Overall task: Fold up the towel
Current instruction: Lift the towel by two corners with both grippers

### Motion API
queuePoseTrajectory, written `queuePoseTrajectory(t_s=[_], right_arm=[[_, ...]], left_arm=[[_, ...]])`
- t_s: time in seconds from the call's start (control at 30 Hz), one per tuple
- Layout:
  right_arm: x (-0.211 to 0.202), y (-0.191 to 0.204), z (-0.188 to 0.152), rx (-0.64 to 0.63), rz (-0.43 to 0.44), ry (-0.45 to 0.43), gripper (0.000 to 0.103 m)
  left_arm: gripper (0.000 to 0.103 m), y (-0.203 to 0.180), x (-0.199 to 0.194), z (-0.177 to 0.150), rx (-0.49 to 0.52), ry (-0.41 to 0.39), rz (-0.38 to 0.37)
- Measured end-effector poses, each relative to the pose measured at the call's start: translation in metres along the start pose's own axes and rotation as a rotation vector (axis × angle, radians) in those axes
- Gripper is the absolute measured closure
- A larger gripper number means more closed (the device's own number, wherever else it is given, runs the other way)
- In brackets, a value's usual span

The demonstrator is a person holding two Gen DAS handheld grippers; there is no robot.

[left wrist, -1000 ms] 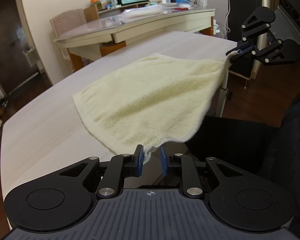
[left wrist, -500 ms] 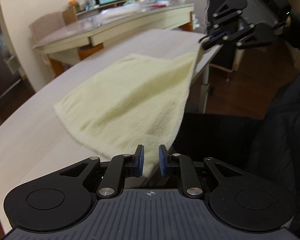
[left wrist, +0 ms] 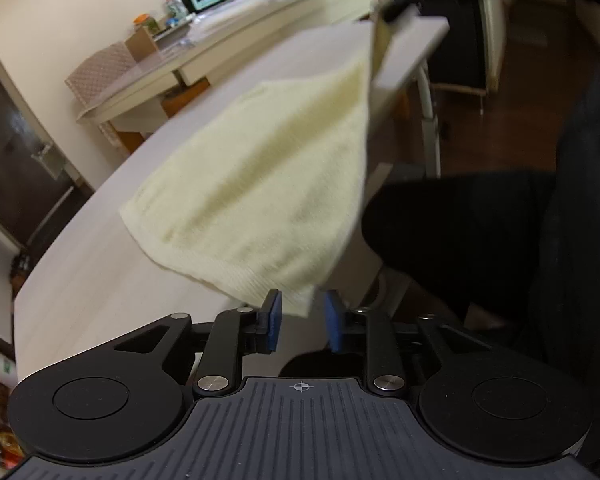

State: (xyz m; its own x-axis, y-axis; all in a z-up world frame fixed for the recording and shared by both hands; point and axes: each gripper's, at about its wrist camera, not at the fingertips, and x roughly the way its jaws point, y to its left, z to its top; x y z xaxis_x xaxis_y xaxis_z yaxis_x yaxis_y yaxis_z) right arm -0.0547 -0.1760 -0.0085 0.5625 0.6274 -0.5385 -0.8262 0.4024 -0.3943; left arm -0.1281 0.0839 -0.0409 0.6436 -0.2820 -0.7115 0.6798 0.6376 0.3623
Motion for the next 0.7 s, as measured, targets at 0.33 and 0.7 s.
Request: queuePoseTrajectory(t_s=[0.33,0.7], right_arm=[[-0.005,-0.015,0.001,0.072,-0.011,-0.011,0.097],[-0.01,-0.018,0.002,0.047,0.001,0.001,0.097]], left_arm=[[0.056,-0.04,0.011,-0.004,0.307,-0.049,0.218],[0.098,-0.03,0.0,-0.001,0.28,-0.043,0.192]])
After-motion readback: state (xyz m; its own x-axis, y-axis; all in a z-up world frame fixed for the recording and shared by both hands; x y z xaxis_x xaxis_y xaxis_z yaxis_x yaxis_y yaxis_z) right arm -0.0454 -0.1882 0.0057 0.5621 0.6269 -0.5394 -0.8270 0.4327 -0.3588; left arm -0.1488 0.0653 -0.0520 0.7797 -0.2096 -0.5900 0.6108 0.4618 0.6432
